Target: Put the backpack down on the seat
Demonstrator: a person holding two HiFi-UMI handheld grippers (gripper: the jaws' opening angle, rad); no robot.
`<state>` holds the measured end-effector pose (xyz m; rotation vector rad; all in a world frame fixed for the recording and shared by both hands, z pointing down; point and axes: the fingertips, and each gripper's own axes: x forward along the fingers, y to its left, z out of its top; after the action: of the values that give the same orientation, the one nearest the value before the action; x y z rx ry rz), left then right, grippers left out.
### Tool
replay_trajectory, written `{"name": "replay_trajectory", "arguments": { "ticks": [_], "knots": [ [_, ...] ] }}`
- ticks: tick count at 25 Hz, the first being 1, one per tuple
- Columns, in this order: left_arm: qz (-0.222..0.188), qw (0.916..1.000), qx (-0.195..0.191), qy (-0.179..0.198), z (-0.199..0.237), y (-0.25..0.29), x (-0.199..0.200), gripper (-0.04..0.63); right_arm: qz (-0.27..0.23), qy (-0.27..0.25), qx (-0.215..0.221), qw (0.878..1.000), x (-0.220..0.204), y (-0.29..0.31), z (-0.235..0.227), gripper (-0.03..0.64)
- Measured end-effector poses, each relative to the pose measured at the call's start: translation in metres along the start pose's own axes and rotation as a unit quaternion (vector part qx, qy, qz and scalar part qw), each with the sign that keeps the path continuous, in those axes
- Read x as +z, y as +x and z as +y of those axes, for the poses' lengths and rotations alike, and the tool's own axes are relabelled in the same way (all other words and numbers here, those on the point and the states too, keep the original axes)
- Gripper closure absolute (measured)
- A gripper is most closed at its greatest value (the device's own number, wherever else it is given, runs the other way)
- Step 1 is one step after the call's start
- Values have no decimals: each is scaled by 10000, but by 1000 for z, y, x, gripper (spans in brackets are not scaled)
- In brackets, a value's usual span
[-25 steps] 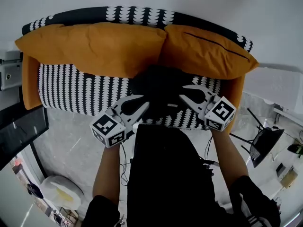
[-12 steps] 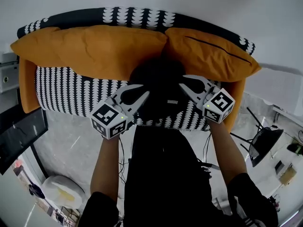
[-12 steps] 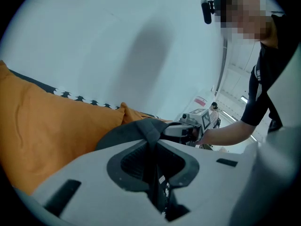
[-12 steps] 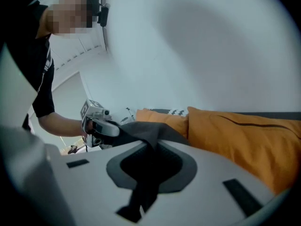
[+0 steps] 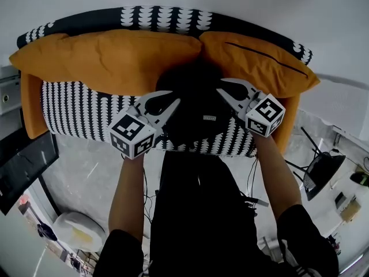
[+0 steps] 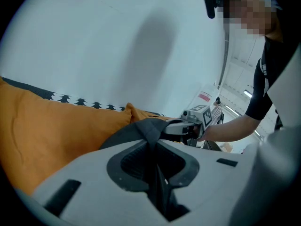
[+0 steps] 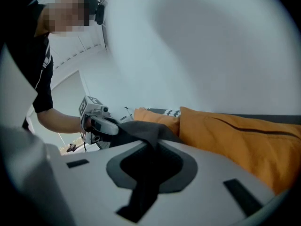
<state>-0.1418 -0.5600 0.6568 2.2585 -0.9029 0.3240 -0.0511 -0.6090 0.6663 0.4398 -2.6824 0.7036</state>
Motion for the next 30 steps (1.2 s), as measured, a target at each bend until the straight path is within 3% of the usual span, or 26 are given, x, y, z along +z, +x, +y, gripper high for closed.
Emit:
{"name": "replay_trajectory", "arguments": {
  "ticks": [11,14,18,21,25,28,30],
  "knots": [
    [-186,9998,65,43,0,4,-2,546,33,-9,68,10000,0,0,-1,553],
    [-274,9996,-4,-10,-6,7,-1,453,87,-5,117,9999,-2,-4,0,482],
    [-349,9991,216,134,-8,2,3,410,48,-123,9,9999,0,-16,0,447],
    [-717,9949,677,186,-3,-17,14,405,-207,-135,-389,9989,8,-37,-7,442],
    [-1520,9806,1226,170,-11,-52,39,405,-660,-153,-624,9958,25,-77,-1,442],
    [-1928,9741,1163,198,-41,-68,54,439,-864,-358,-474,9945,41,-107,23,453],
    [-2184,9706,1000,146,-72,-79,63,476,-1027,-451,-377,9930,54,-129,45,503]
  ]
}}
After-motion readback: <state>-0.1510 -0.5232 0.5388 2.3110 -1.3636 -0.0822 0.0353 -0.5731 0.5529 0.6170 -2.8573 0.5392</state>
